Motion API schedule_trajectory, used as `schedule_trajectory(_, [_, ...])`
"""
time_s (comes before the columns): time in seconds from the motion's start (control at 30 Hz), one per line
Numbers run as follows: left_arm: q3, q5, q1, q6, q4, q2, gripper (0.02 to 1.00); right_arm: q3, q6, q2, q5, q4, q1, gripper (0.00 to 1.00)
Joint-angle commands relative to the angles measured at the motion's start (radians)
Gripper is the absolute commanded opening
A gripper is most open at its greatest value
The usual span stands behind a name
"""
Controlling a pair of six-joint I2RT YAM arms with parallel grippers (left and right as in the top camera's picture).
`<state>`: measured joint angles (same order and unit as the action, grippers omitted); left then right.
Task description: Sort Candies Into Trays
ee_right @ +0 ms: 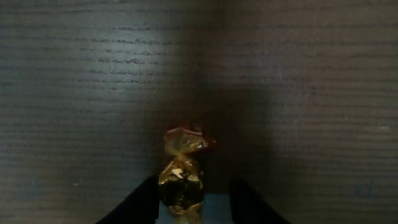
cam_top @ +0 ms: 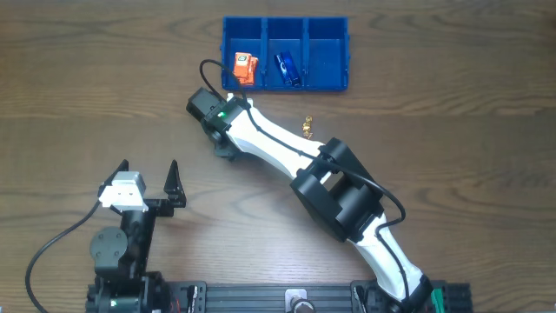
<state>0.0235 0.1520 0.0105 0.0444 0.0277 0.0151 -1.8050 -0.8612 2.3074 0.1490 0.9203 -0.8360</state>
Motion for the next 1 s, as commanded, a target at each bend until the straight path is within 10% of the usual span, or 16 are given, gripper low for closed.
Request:
schedule_trajectory(0.03, [-0.019,0.024,0.002,-0.008,0.035,-0.008,0.998,0.012,-0.002,-0.005,0.006,-0.008,0.009,0.31])
schedule_trajectory(0.53, [-0.019,0.024,0.002,-0.008,0.035,-0.008,0.998,-0.007,0.134,-0.133,0.007,-0.021,0.055,0.073])
schedule_trajectory(1.0, [-0.019,0.024,0.002,-0.008,0.035,-0.008,0.998,0.006,0.422,-0.361,0.225,-0.13,0.38,0.086])
